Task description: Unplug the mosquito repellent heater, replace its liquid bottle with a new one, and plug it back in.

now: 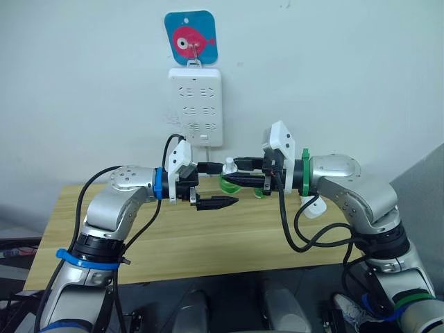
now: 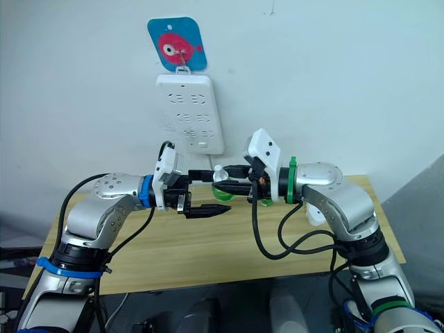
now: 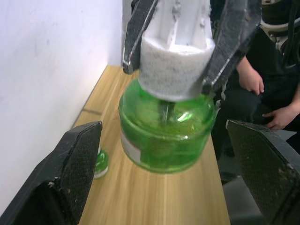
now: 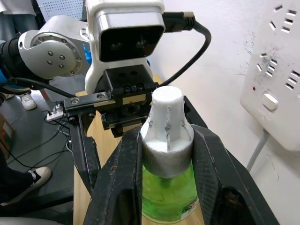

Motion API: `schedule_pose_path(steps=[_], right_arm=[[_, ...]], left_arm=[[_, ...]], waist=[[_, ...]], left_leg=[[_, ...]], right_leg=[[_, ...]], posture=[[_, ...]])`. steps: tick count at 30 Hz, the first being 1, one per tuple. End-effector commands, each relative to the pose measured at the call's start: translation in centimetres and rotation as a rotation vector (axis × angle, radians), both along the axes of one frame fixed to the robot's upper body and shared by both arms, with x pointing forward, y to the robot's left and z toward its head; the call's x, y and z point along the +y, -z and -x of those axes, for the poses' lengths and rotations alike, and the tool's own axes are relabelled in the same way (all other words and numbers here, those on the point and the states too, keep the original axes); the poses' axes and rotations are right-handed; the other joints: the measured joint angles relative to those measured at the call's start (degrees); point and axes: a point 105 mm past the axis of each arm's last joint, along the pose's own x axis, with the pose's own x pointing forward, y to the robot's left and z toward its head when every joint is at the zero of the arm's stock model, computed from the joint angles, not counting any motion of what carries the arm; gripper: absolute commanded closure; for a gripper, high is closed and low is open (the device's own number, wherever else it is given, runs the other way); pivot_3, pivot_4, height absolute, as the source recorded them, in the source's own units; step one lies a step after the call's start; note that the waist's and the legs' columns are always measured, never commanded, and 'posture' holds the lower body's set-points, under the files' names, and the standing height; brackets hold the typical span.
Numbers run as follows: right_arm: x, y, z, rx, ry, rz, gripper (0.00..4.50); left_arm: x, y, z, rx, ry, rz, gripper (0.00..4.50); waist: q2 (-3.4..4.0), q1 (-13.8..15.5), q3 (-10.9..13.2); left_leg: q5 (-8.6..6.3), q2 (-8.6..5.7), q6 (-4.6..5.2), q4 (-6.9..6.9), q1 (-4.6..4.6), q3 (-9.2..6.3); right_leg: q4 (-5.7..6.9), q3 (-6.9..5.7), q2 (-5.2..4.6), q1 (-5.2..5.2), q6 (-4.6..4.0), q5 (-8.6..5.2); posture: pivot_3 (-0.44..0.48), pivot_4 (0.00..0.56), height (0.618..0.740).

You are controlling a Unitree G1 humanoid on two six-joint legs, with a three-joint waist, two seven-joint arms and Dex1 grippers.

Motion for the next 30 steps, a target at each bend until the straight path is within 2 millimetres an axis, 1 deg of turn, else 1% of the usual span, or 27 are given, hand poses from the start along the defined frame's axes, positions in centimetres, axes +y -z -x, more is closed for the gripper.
schedule_pose_path(steps=[1, 4, 7, 8, 12, 14, 16, 18, 19, 21, 23, 25, 26, 27, 28, 30], right_arm=[[0.2, -1.1, 0.8, -0.042, -0.034, -0.027, 3.44], [0.3, -1.1, 0.9, -0.043, -0.040, -0.028, 3.44], [0.4, -1.1, 1.0, -0.042, -0.046, -0.026, 3.44], [0.5, -1.0, 1.1, -0.041, -0.047, -0.026, 3.44], [0.5, -0.9, 1.3, -0.036, -0.068, -0.022, 3.44], [0.6, -0.7, 1.9, -0.038, -0.147, 0.006, 3.44], [0.4, -0.4, 2.4, -0.031, -0.264, 0.059, 3.44], [0.1, 0.1, 2.3, -0.034, -0.371, 0.136, 3.44], [0.1, 0.3, 2.1, -0.040, -0.423, 0.171, 3.44], [0.2, 0.2, 1.9, -0.043, -0.510, 0.217, 3.44], [0.4, 0.0, 1.5, -0.041, -0.548, 0.253, 3.44], [0.2, -0.7, 1.5, -0.025, -0.564, 0.221, 3.44], [0.2, -1.0, 1.2, -0.023, -0.534, 0.195, 3.44], [-0.1, -1.3, 0.7, -0.028, -0.499, 0.180, 2.88], [-0.5, -1.4, 0.3, -0.045, -0.460, 0.182, 2.67], [-1.6, -1.8, -0.9, -0.101, -0.348, 0.176, 2.06]], left_arm=[[-0.6, -0.9, 0.1, -0.035, 0.037, 0.014, 0.39], [-0.8, -1.1, 0.0, -0.027, 0.042, 0.032, 1.18], [-0.9, -1.2, -0.1, -0.027, 0.047, 0.038, 2.15], [-1.0, -1.2, 0.0, -0.028, 0.049, 0.038, 2.25], [-1.1, -1.2, 0.1, -0.035, 0.053, 0.038, 2.25], [-1.1, -1.1, 0.2, -0.047, 0.060, 0.029, 2.25], [-0.9, -0.8, 0.5, -0.066, 0.078, 0.000, 2.25], [-0.7, -0.7, 0.7, -0.085, 0.087, -0.025, 2.25], [-0.6, -0.6, 0.9, -0.097, 0.094, -0.041, 2.25], [-0.5, -0.5, 1.0, -0.108, 0.097, -0.052, 2.25], [-0.5, -0.6, 1.1, -0.117, 0.092, -0.052, 2.25], [-0.5, -0.8, 1.1, -0.120, 0.082, -0.045, 2.25], [-0.5, -0.8, 1.1, -0.122, 0.080, -0.046, 2.25], [-0.4, -0.7, 1.1, -0.124, 0.074, -0.048, 2.25], [-0.4, -0.7, 1.0, -0.126, 0.064, -0.048, 2.25], [-0.1, -0.6, 0.7, -0.126, 0.032, -0.042, 2.25]], waist=[[0.00, -0.08, -0.03], [0.00, -0.12, -0.08], [0.00, -0.19, -0.20], [0.00, -0.21, -0.23], [0.00, -0.21, -0.27], [0.00, -0.17, -0.27], [0.01, -0.05, -0.27], [0.01, 0.04, -0.27], [0.01, 0.05, -0.27], [0.01, 0.09, -0.27], [0.01, 0.18, -0.27], [0.00, 0.32, -0.27], [0.00, 0.63, -0.27], [0.00, 0.74, -0.27], [0.00, 0.86, -0.27], [0.01, 1.27, -0.27]], left_leg=[[0.00, 0.00, 0.00, 0.00, 0.01, 0.00], [0.00, -0.01, 0.00, 0.01, 0.01, 0.00], [0.00, -0.01, 0.00, 0.02, 0.01, 0.00], [0.00, -0.01, 0.00, 0.02, 0.01, 0.00], [0.00, -0.01, 0.00, 0.07, 0.01, -0.01], [0.00, -0.02, 0.00, 0.13, 0.01, -0.01], [-0.01, -0.03, 0.02, 0.19, 0.01, 0.00], [-0.02, -0.04, 0.04, 0.31, 0.01, 0.01], [-0.02, -0.04, 0.04, 0.36, 0.01, 0.02], [-0.03, -0.01, 0.06, 0.46, 0.02, -0.01], [-0.04, -0.01, 0.07, 0.54, 0.04, -0.03], [-0.04, -0.02, 0.07, 0.61, 0.04, -0.05], [-0.04, -0.02, 0.06, 0.63, 0.03, -0.08], [-0.04, -0.04, 0.06, 0.64, 0.02, -0.09], [-0.04, -0.05, 0.06, 0.65, 0.02, -0.09], [-0.03, -0.06, 0.06, 0.66, 0.02, -0.08]], right_leg=[[0.02, 0.00, 0.00, 0.00, 0.00, 0.00], [0.05, 0.00, 0.00, 0.00, 0.00, 0.00], [0.06, 0.00, 0.00, -0.01, 0.00, 0.00], [0.07, 0.01, 0.00, -0.01, 0.00, 0.00], [0.13, 0.00, 0.00, -0.01, 0.00, 0.00], [0.17, 0.01, 0.00, -0.01, 0.00, 0.00], [0.21, 0.01, 0.00, -0.01, 0.00, 0.00], [0.25, 0.02, 0.01, 0.00, 0.00, 0.00], [0.30, 0.03, 0.01, 0.01, 0.00, 0.00], [0.42, 0.02, 0.06, 0.01, 0.00, 0.00], [0.57, 0.02, 0.08, 0.00, -0.01, -0.01], [0.63, 0.02, 0.08, 0.00, -0.01, -0.01], [0.63, 0.01, 0.08, 0.01, -0.01, -0.01], [0.63, 0.01, 0.05, 0.01, -0.01, -0.01], [0.63, 0.01, 0.04, 0.01, -0.01, -0.01], [0.63, 0.02, 0.03, 0.01, -0.01, -0.01]], posture=[[-0.120, 0.122, 0.734], [-0.124, 0.119, 0.734], [-0.124, 0.120, 0.734], [-0.123, 0.122, 0.734], [-0.116, 0.127, 0.734], [-0.100, 0.131, 0.734], [-0.080, 0.136, 0.734], [-0.064, 0.138, 0.734], [-0.038, 0.141, 0.734], [-0.026, 0.142, 0.734], [-0.020, 0.142, 0.734], [-0.020, 0.141, 0.734], [-0.026, 0.140, 0.734], [-0.032, 0.139, 0.734], [-0.036, 0.139, 0.734], [-0.052, 0.137, 0.734]])
